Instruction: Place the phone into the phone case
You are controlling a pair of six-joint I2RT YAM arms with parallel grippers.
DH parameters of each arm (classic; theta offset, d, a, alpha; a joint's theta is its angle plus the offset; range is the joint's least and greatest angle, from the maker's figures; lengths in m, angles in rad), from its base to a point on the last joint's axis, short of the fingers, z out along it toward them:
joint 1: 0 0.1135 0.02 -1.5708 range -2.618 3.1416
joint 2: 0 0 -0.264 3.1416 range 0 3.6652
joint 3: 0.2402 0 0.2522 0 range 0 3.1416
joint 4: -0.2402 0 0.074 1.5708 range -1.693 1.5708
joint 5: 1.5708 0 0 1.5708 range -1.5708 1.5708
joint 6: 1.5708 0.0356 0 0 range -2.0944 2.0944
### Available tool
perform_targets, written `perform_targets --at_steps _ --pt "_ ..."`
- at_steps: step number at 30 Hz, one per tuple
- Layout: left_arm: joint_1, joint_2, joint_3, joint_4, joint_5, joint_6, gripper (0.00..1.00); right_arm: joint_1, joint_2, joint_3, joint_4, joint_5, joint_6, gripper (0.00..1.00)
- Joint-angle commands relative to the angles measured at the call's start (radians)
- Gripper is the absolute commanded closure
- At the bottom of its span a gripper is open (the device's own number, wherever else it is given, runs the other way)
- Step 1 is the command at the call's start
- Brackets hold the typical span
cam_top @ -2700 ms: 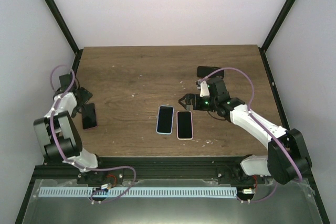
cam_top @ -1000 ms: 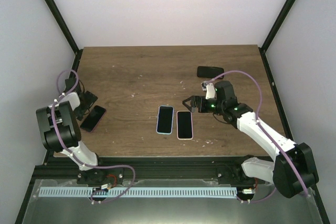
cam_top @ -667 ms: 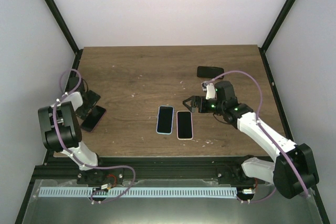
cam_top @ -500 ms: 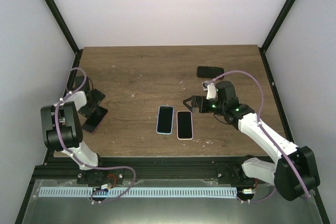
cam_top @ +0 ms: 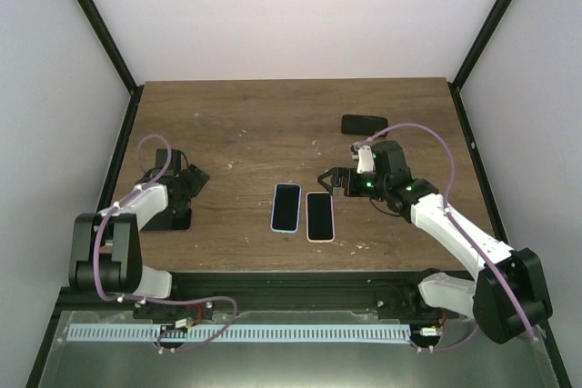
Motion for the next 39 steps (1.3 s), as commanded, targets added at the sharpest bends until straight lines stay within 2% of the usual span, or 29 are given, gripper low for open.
perform_targets --at_steps 1,6,10,18,32,39 --pt "-0.003 -0.078 -0.032 -0.236 -0.046 -0.115 0.0 -0.006 0.011 0.061 -0.007 0.006 -0.004 0.0" --pt "0.007 -0.146 0.089 -0.469 -0.214 -0.238 0.02 -0.006 0.024 0.06 -0.001 0.005 0.002 0.0" --pt "0.046 -0.127 0.165 -0.593 -0.275 -0.261 0.01 -0.006 0.039 0.061 0.004 -0.004 0.007 0.0" --pt "0.197 -0.074 0.095 -0.528 -0.237 -0.125 0.0 -0.006 0.039 0.075 0.005 -0.007 0.005 0.0" --pt "0.202 0.041 0.086 -0.537 -0.186 -0.115 0.0 -0.006 0.041 0.054 0.016 -0.006 0.019 0.0" --pt "0.202 0.057 0.079 -0.539 -0.174 -0.144 0.05 -0.006 0.045 0.064 0.011 -0.004 0.012 0.0"
